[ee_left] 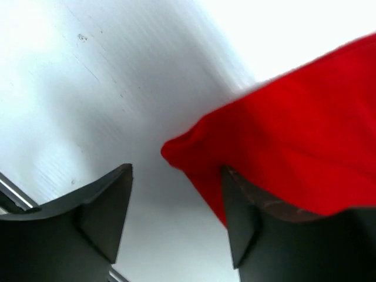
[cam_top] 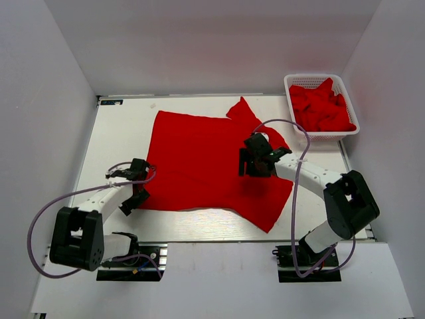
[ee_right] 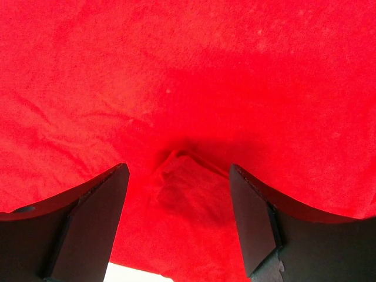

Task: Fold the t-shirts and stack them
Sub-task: Grap the side of the flattened tshirt closest away from the robot with both arms

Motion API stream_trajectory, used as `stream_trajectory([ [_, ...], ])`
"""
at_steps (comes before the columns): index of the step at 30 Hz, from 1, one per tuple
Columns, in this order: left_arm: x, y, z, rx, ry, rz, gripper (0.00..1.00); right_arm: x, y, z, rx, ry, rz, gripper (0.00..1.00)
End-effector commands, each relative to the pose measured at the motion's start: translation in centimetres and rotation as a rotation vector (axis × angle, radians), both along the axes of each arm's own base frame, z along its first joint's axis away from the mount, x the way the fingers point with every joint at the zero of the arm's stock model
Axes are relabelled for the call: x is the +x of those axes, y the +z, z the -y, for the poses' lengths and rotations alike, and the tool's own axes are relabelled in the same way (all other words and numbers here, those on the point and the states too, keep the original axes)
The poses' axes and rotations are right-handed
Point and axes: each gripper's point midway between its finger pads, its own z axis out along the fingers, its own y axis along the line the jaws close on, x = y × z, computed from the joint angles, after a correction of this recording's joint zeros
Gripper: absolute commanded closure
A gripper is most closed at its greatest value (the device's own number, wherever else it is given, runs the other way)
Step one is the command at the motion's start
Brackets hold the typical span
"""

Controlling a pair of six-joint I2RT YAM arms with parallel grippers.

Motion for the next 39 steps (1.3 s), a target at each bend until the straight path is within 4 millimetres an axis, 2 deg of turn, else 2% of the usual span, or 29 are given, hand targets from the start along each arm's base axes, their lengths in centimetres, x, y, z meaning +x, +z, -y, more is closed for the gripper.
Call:
stream_trajectory([
  [1,0.7,-1.0,-0.9,0.039,0.054,0.025,0.31,1.4,0.5,-0.2,-0.008,-0.036,0.047,0.25],
  [2,0.6,-1.3,-0.9,0.028,0.062,0.011,0.37,1.4,0.4,-0.2,-0.013,-0.033,0.043,0.25],
  [4,0.4,-1.4,-0.9,0.032,0.054,-0.003,0.41,1.2,-0.2,-0.6,-0.01,-0.027,0.023,0.25],
  [5,0.9,-1.5,-0.8,0.021,0.039,0.008,0.5,1.4,-0.2,-0.8,-0.005,-0.026,0.025,0.25],
  [7,1.2,-1.8,-0.2,-0.009,0.007,0.0,0.6,1.1,-0.3,-1.4,0.01,-0.012,0.013,0.25],
  [8,1.1,-2.0,-0.1,-0.015,-0.002,-0.014,0.68,1.0,-0.6,-1.6,0.011,-0.01,0.008,0.25],
  [9,0.8,-2.4,0.1,-0.028,-0.005,-0.036,0.84,0.9,-0.6,-1.7,0.015,-0.008,0.007,0.25],
  [10,0.9,-2.4,0.4,-0.042,-0.018,-0.046,0.96,0.7,-0.6,-1.9,0.016,-0.004,0.004,0.26],
  [11,1.0,-2.7,0.7,-0.055,-0.03,-0.052,1.0,0.5,-0.7,-1.8,0.017,-0.001,0.002,0.26],
  [13,1.1,-2.8,1.2,-0.083,-0.046,-0.063,1.0,0.1,-0.9,-1.8,0.015,0.015,0.001,0.28],
  [18,1.7,-2.6,1.6,-0.104,-0.06,-0.037,1.0,-0.5,-0.3,-4.1,0.09,0.18,0.04,0.29],
  [23,1.5,-2.1,1.4,-0.092,-0.067,-0.021,1.0,-0.2,-1.4,-3.6,0.036,0.186,0.028,0.29],
  [25,1.8,-1.7,1.2,-0.081,-0.074,-0.013,1.0,0.0,-1.6,-3.6,0.019,0.192,0.029,0.33],
  [26,1.8,-1.7,1.2,-0.079,-0.082,-0.016,1.0,-0.1,-1.9,-3.7,0.022,0.194,0.018,0.37],
  [33,2.2,-1.2,1.2,-0.079,-0.092,0.0,1.0,-1.5,-3.7,-3.4,0.001,0.201,-0.036,0.4],
  [34,2.3,-1.1,1.2,-0.08,-0.092,0.009,1.0,-1.5,-3.8,-3.4,0.0,0.208,-0.035,0.44],
  [35,2.3,-1.1,1.2,-0.08,-0.092,0.009,1.0,-1.5,-3.9,-3.4,-0.004,0.207,-0.038,0.63],
  [36,2.1,-1.1,1.2,-0.079,-0.092,0.0,1.0,-1.6,-3.7,-3.6,0.004,0.214,-0.032,0.75],
  [39,2.1,-0.9,1.2,-0.078,-0.1,0.006,1.0,-1.5,-2.8,-3.9,0.015,0.217,0.001,1.0],
])
